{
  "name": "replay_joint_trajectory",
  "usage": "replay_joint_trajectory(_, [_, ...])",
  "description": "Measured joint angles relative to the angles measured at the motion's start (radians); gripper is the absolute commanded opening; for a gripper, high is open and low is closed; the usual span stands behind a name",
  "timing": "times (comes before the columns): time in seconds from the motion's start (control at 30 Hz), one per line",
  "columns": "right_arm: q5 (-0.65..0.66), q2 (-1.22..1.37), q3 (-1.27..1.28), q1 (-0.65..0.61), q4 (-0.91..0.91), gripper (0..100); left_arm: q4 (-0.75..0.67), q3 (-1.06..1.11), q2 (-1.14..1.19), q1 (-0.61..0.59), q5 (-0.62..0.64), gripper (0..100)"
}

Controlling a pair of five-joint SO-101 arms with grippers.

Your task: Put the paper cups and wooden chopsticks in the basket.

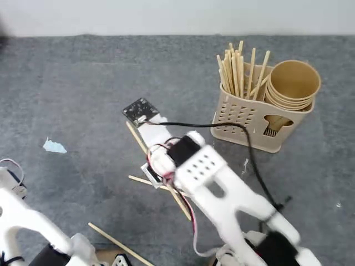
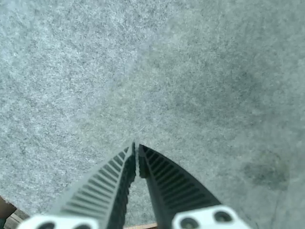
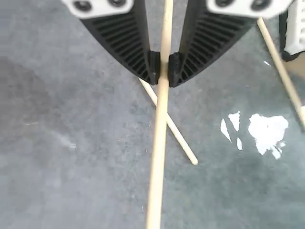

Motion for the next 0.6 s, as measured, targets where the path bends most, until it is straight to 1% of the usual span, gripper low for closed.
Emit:
replay_joint_trajectory(0.17, [0.114,-0.250,0.000,0.121,-0.026,0.6,0.000,0.000,0.000,0.000,0.000,1])
replay_joint_trajectory(0.3, [0.158,-0.425,0.002,0.230,-0.101,0.6,0.000,0.000,0.000,0.000,0.000,1])
replay_joint_trajectory(0.43, [0.184,-0.542,0.002,0.338,-0.210,0.6,0.000,0.000,0.000,0.000,0.000,1])
replay_joint_trajectory(0.6, [0.186,-0.592,0.002,0.471,-0.425,0.6,0.000,0.000,0.000,0.000,0.000,1])
